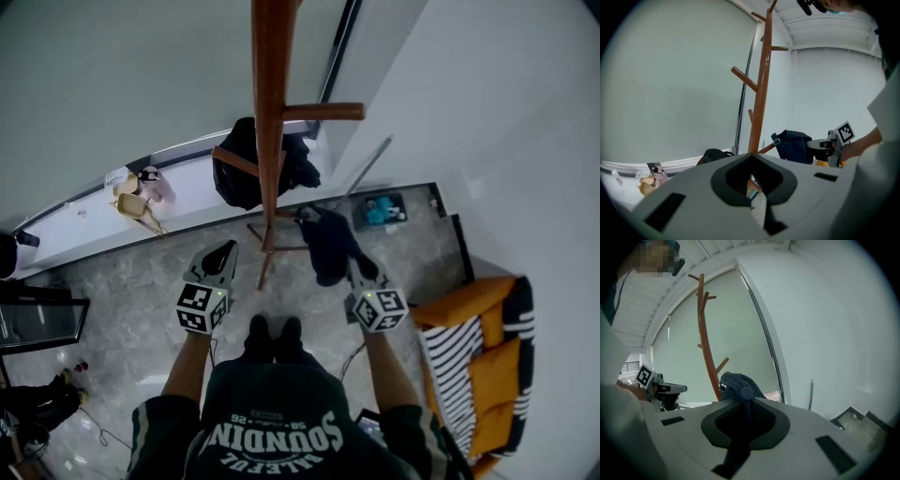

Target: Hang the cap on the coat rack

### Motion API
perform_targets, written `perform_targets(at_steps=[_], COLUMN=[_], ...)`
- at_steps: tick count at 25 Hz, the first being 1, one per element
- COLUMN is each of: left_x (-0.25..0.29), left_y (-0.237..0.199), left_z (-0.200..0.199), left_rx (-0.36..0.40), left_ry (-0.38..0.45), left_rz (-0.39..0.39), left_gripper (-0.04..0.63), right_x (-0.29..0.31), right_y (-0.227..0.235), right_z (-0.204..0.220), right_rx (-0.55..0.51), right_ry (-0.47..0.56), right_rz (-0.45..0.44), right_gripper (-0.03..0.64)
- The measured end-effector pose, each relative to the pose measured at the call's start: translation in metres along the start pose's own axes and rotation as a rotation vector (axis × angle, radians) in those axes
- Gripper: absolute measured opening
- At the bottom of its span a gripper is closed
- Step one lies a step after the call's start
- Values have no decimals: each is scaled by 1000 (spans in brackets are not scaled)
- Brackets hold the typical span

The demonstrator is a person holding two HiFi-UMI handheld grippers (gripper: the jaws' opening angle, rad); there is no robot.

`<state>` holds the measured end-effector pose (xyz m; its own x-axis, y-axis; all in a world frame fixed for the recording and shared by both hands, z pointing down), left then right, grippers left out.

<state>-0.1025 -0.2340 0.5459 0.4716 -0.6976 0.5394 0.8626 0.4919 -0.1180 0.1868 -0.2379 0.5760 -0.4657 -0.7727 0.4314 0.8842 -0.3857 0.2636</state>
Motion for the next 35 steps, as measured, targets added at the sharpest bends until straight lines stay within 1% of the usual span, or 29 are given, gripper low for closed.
perform_targets(at_steps=[10,16,22,26,30,35], left_x=[1,-2,-8,-13,-14,-10], left_y=[-14,-22,-30,-36,-38,-35], left_z=[8,15,21,24,28,27], left_rx=[-28,-48,-64,-74,-78,-75], left_ry=[-17,-27,-32,-35,-38,-42], left_rz=[-37,-56,-82,-95,-102,-91], left_gripper=[0,0,0,0,0,0], right_x=[27,44,56,58,52,50], right_y=[6,0,-1,4,15,19], right_z=[26,33,46,47,47,52], right_rx=[20,10,27,76,80,64], right_ry=[-88,-125,-160,-150,-143,-162], right_rz=[-22,-45,-62,-51,-27,-25], right_gripper=[12,12,12,12,12,12])
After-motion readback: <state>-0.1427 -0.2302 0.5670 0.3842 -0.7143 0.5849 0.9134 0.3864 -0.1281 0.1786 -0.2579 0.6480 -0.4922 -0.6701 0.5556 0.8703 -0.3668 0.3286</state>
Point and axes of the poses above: the fingertips, and each gripper's own axes: x forward along the fingers, y to its right, z out of its underside, the point moved 2 cm from there along -x, backward along the fingers, and after that the axes turned 9 degrees about -y, right-handed, at the moved point
